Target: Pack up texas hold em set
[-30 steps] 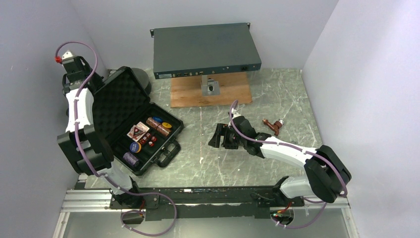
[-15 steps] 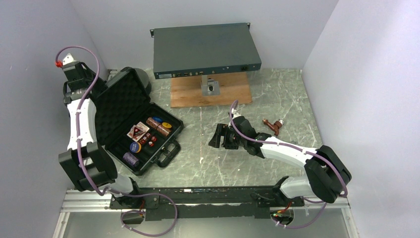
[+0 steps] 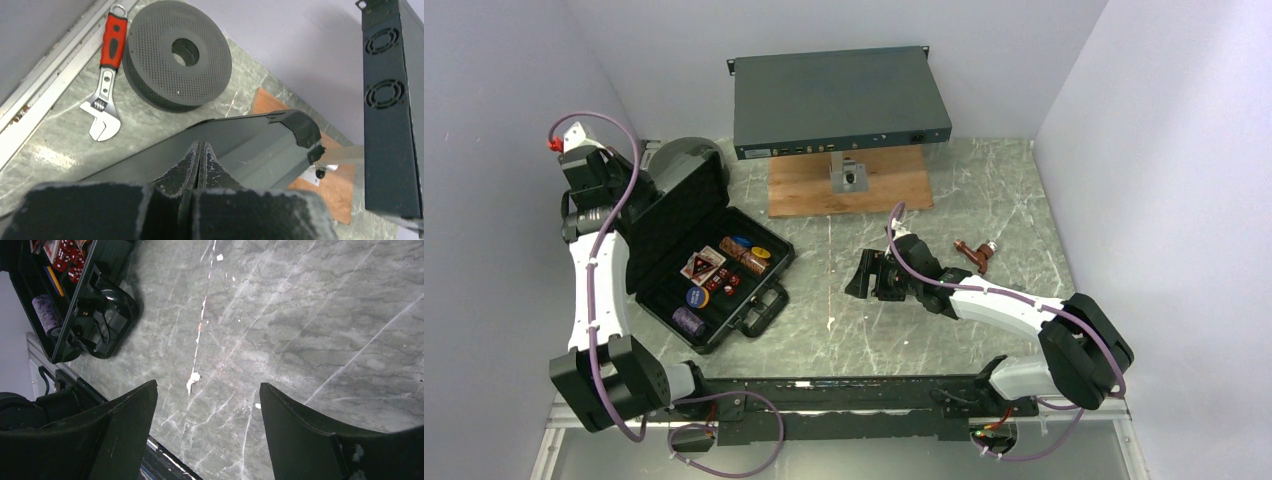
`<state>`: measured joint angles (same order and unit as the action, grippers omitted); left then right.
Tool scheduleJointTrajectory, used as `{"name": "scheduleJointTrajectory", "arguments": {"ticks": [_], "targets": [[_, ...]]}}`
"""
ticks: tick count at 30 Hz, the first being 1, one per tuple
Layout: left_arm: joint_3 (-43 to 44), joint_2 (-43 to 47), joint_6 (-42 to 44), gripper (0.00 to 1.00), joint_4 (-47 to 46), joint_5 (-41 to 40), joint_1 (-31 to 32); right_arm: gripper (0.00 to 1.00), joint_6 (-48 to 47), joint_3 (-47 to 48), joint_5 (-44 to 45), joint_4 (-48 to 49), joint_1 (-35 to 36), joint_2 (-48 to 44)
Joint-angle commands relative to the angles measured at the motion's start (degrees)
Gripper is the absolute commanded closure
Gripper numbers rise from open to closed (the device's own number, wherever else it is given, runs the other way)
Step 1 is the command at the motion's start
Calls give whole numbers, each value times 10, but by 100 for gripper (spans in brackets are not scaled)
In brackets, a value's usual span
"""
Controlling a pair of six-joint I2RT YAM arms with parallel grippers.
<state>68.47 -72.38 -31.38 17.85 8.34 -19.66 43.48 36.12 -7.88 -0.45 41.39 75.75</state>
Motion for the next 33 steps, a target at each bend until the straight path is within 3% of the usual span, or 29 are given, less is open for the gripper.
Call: {"name": "scheduleJointTrajectory", "arguments": {"ticks": [1, 19, 27, 33], "targets": [[-36, 31, -6, 100, 62, 30, 6, 22, -5, 5, 6, 8, -3, -7], [-12, 159, -8, 99, 146, 80, 8, 22, -3, 16, 3, 11, -3, 9], [-93, 219, 19, 100, 186, 52, 23, 22, -7, 28, -3, 8, -3, 19], [-155, 251, 17, 100, 204, 29, 71, 22, -17, 38, -4, 7, -2, 24]]}}
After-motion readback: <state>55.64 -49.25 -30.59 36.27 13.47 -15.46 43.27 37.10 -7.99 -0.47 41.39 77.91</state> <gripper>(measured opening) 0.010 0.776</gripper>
